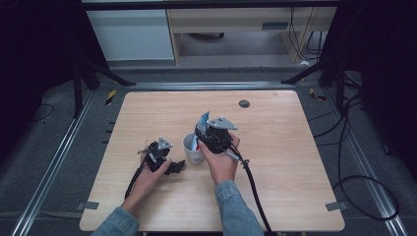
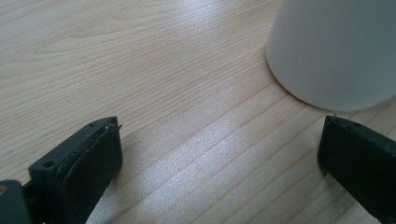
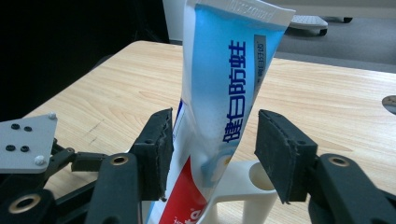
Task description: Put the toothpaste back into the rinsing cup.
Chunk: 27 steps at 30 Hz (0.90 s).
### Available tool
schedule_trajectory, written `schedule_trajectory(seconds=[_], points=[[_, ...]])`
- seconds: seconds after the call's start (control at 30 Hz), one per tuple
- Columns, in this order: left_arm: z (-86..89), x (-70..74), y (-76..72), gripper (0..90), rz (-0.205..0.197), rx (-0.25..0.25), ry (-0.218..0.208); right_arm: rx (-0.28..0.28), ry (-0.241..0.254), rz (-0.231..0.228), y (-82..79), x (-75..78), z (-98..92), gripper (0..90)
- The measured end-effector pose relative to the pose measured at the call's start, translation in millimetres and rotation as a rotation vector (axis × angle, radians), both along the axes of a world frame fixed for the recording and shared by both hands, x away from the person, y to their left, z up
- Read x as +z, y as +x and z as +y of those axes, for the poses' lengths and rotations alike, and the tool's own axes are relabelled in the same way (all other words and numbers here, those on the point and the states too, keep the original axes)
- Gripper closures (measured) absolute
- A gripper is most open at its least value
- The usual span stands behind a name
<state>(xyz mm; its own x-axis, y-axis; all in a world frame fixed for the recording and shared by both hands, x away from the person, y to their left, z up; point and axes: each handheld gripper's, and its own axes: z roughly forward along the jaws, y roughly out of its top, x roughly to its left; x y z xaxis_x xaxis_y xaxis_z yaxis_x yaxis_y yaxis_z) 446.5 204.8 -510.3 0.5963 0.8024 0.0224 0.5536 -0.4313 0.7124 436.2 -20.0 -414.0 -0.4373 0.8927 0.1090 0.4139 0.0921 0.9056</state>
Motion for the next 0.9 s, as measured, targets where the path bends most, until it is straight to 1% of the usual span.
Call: schedule_trajectory(seconds=[0.27,0.37,0.43,0.47,0.5,0.53,0.6,0.63,0.7,0.77,0.8,0.83,0.9], points=[[0.0,0.0,0.0,0.0,0.000,0.000,0.000,0.002,-0.016,-0.001,-1.4,1.2,0.5,42.2],[0.0,0.0,0.0,0.0,0.000,0.000,-0.001,-0.001,-0.024,0.002,-1.9,1.9,0.3,37.9],[0.0,0.0,0.0,0.0,0.000,0.000,0.000,-0.001,-0.027,0.004,-1.9,2.1,0.1,37.1],[0.0,0.0,0.0,0.0,0.000,0.000,0.000,-0.001,-0.038,0.001,-2.7,3.9,-0.8,35.2],[0.0,0.0,0.0,0.0,0.000,0.000,-0.001,-0.001,-0.038,0.001,-2.7,3.9,-0.8,35.2],[0.0,0.0,0.0,0.0,0.000,0.000,0.000,0.001,-0.050,-0.004,-3.4,5.6,-1.5,32.5],[0.0,0.0,0.0,0.0,0.000,0.000,0.000,0.004,-0.053,-0.003,-3.7,6.2,-2.0,31.8],[0.0,0.0,0.0,0.0,0.000,0.000,0.000,0.017,-0.069,0.000,-3.9,7.8,-3.6,28.9],[0.0,0.0,0.0,0.0,0.000,0.000,-0.001,0.025,-0.089,0.009,-4.1,9.1,-5.1,26.8],[-0.1,0.0,0.0,0.0,0.000,0.000,-0.001,0.038,-0.110,0.034,-4.3,10.9,-6.9,25.4],[-0.1,0.0,0.0,0.0,0.000,0.000,-0.001,0.038,-0.110,0.034,-4.3,10.9,-6.9,25.4],[-0.2,0.0,0.1,0.0,0.000,0.001,0.000,0.050,-0.134,0.053,-4.8,12.7,-8.1,22.6],[-0.3,-0.1,0.1,0.0,0.000,0.002,-0.001,0.060,-0.160,0.060,-5.3,14.7,-9.6,19.9]])
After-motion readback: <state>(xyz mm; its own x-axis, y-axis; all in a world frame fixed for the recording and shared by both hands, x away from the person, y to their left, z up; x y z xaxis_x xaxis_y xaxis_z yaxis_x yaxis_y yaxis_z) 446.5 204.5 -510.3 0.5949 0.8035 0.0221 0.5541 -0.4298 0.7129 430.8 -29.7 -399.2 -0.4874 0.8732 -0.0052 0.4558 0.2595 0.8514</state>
